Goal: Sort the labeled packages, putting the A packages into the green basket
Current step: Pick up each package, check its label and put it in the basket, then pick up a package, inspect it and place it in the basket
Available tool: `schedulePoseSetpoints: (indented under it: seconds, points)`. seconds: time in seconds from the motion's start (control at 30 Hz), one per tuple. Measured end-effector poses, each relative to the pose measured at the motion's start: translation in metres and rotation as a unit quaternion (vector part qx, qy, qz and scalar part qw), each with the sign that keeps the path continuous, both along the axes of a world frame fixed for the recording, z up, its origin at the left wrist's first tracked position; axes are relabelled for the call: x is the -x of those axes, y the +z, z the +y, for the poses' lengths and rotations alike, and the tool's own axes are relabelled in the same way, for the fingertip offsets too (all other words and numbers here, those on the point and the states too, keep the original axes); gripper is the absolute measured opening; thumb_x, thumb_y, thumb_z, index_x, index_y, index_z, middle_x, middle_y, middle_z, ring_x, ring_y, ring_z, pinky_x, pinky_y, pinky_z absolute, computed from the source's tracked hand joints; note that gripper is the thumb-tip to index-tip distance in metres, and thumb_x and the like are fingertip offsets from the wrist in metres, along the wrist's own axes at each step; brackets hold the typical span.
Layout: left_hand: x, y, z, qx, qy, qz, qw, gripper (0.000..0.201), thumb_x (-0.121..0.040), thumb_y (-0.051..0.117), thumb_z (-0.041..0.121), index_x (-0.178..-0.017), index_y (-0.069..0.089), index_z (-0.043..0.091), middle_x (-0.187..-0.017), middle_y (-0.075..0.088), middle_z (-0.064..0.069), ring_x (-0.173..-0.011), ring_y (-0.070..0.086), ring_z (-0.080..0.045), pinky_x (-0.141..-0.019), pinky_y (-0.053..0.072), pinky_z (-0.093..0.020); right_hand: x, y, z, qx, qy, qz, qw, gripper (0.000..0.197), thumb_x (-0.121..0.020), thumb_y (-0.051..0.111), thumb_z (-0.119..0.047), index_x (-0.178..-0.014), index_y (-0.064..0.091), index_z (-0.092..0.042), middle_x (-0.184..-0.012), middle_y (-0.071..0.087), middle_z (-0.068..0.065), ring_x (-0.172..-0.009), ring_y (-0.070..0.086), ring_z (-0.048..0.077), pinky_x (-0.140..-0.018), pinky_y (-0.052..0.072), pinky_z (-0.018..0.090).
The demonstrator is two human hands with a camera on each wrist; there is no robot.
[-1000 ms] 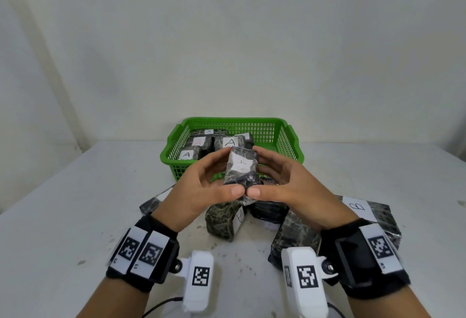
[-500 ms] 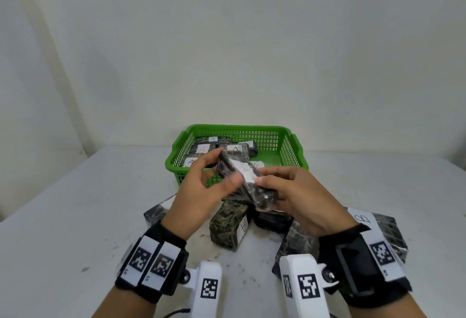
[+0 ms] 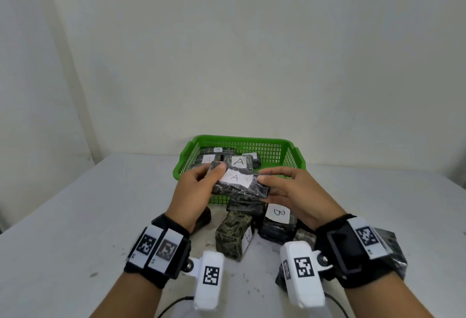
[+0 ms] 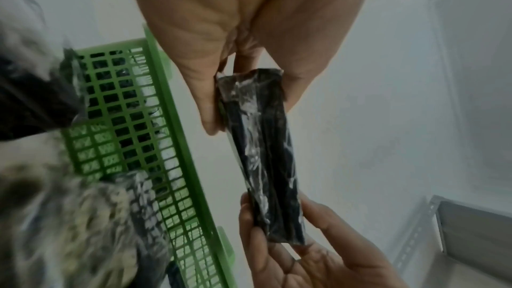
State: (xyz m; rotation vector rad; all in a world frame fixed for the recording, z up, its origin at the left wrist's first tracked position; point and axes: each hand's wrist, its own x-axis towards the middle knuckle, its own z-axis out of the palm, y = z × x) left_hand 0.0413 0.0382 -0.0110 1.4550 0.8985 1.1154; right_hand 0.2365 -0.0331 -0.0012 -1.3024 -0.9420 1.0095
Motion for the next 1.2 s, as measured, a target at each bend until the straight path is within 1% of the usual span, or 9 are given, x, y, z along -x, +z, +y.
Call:
schedulePoseSetpoints:
  seconds: [0.1,0.37,0.47,0.53,0.7,0.83,0.97,1.07,1.2]
  points:
    - [0.006,0.015,0.015,-0.059,0.016,0.083,0.995,0.049,-0.089,0.047,0.068,-0.105,0.075,0.030,-0.108,0.072,0.012,-0.105,0.065,-0.008,-0.099,0.046,-0.034,-0.008,0.009,0.012,-0.002,-0.016,-0.030,0.999,0.017,-0.091,0.076,-0.004,-0.108,0.075,0.000,-0.106,0.078,0.022,-0.083,0.077,0.026,-0.072,0.064,0.031]
    - [0.016,0.015,0.115,0.007,0.136,0.331,0.934,0.058,-0.085,0.066,0.038,-0.135,0.053,0.011,-0.142,0.051,-0.014,-0.123,0.055,-0.031,-0.101,0.044,-0.037,-0.028,0.009,0.078,0.053,-0.077,-0.119,0.989,0.010,-0.089,0.078,-0.003,-0.096,0.075,0.003,-0.112,0.075,0.026,-0.100,0.075,0.039,-0.084,0.064,0.042]
    - [0.007,0.011,0.133,0.030,0.082,0.443,0.892,0.027,-0.094,0.056,0.027,-0.079,0.053,0.005,-0.116,0.058,-0.019,-0.101,0.058,-0.032,-0.079,0.043,-0.031,-0.032,-0.006,0.109,0.119,-0.064,-0.173,0.976,0.021,-0.084,0.082,-0.008,-0.099,0.071,0.001,-0.113,0.074,0.025,-0.089,0.072,0.031,-0.088,0.064,0.044]
    - [0.001,0.007,0.142,0.037,0.056,0.472,0.879,0.033,-0.098,0.048,0.018,-0.068,0.045,0.005,-0.106,0.055,-0.021,-0.093,0.055,-0.030,-0.070,0.038,-0.030,-0.031,-0.011,0.122,0.156,-0.054,-0.221,0.961,0.017,-0.083,0.081,-0.011,-0.084,0.065,-0.008,-0.104,0.072,0.017,-0.088,0.067,0.027,-0.092,0.063,0.041]
    - [-0.001,0.008,0.152,-0.016,0.065,0.547,0.835,0.035,-0.104,0.036,0.004,-0.131,0.055,-0.006,-0.133,0.057,-0.022,-0.119,0.058,-0.033,-0.096,0.044,-0.032,-0.025,-0.009,0.140,0.223,-0.019,-0.338,0.914,0.026,-0.095,0.073,-0.028,-0.078,0.068,-0.010,-0.082,0.065,0.007,-0.071,0.061,0.019,-0.069,0.054,0.027]
    - [0.001,-0.002,0.157,-0.025,0.069,0.540,0.838,0.035,-0.103,0.037,0.004,-0.130,0.057,-0.005,-0.134,0.057,-0.022,-0.124,0.057,-0.033,-0.099,0.045,-0.031,-0.020,-0.014,0.151,0.238,-0.014,-0.365,0.900,0.017,-0.094,0.072,-0.022,-0.097,0.071,-0.006,-0.110,0.068,0.014,-0.091,0.060,0.021,-0.066,0.051,0.022]
    - [0.003,-0.006,0.162,-0.041,0.053,0.535,0.842,0.034,-0.102,0.036,0.002,-0.128,0.057,-0.007,-0.132,0.058,-0.022,-0.123,0.057,-0.033,-0.097,0.046,-0.032,-0.019,-0.019,0.156,0.256,-0.050,-0.397,0.880,0.035,-0.091,0.078,-0.030,-0.069,0.058,-0.011,-0.113,0.075,0.014,-0.094,0.069,0.024,-0.052,0.044,0.022]
    - [0.005,-0.005,0.160,-0.040,0.054,0.532,0.844,0.034,-0.102,0.036,0.000,-0.126,0.058,-0.007,-0.131,0.059,-0.022,-0.123,0.056,-0.033,-0.097,0.046,-0.032,-0.020,-0.020,0.157,0.258,-0.043,-0.404,0.877,0.027,-0.088,0.082,-0.029,-0.076,0.065,-0.012,-0.123,0.072,0.010,-0.095,0.063,0.019,-0.075,0.056,0.026]
    - [0.006,-0.002,0.157,-0.061,0.049,0.550,0.832,0.034,-0.102,0.036,0.001,-0.127,0.058,-0.006,-0.131,0.059,-0.021,-0.123,0.057,-0.032,-0.097,0.046,-0.031,-0.023,-0.021,0.158,0.250,-0.057,-0.388,0.885,0.045,-0.087,0.083,-0.027,-0.120,0.073,0.001,-0.130,0.072,0.012,-0.115,0.071,0.025,-0.097,0.058,0.033]
